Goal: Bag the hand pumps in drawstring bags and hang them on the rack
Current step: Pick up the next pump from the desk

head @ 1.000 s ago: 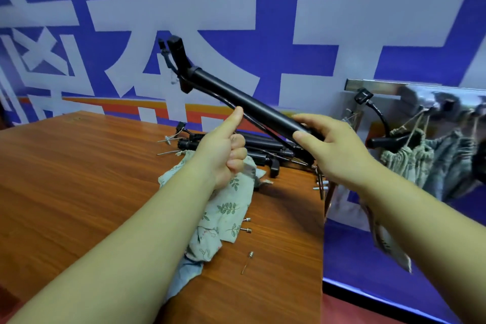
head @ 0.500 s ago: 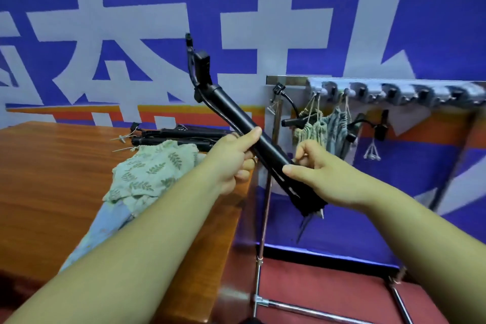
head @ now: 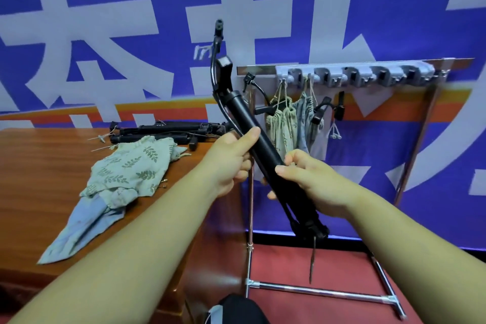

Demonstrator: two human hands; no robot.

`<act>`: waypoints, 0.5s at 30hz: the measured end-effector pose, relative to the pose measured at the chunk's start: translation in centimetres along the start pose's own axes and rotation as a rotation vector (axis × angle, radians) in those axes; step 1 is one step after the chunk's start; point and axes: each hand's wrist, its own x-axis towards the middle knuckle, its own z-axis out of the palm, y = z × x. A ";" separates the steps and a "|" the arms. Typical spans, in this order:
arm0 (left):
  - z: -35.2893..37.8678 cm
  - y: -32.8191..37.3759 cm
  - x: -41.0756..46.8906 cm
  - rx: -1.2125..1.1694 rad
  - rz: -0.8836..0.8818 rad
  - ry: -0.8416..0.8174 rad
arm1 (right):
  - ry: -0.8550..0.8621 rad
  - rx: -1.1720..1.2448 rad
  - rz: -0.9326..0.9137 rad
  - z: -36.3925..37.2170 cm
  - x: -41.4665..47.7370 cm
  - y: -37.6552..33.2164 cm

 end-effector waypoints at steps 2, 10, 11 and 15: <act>-0.6 0.3 -0.2 0.129 0.027 0.002 | -0.009 -0.018 -0.015 0.8 0.7 0.3; -10.6 1.8 -3.3 0.791 0.125 0.286 | 0.006 -0.366 -0.070 6.1 5.7 0.0; -12.2 1.9 -3.9 0.860 0.121 0.314 | -0.015 -0.345 -0.066 7.0 6.4 -0.1; -18.3 2.5 -4.8 1.162 0.022 0.407 | 0.019 -0.366 -0.094 10.3 8.7 -0.4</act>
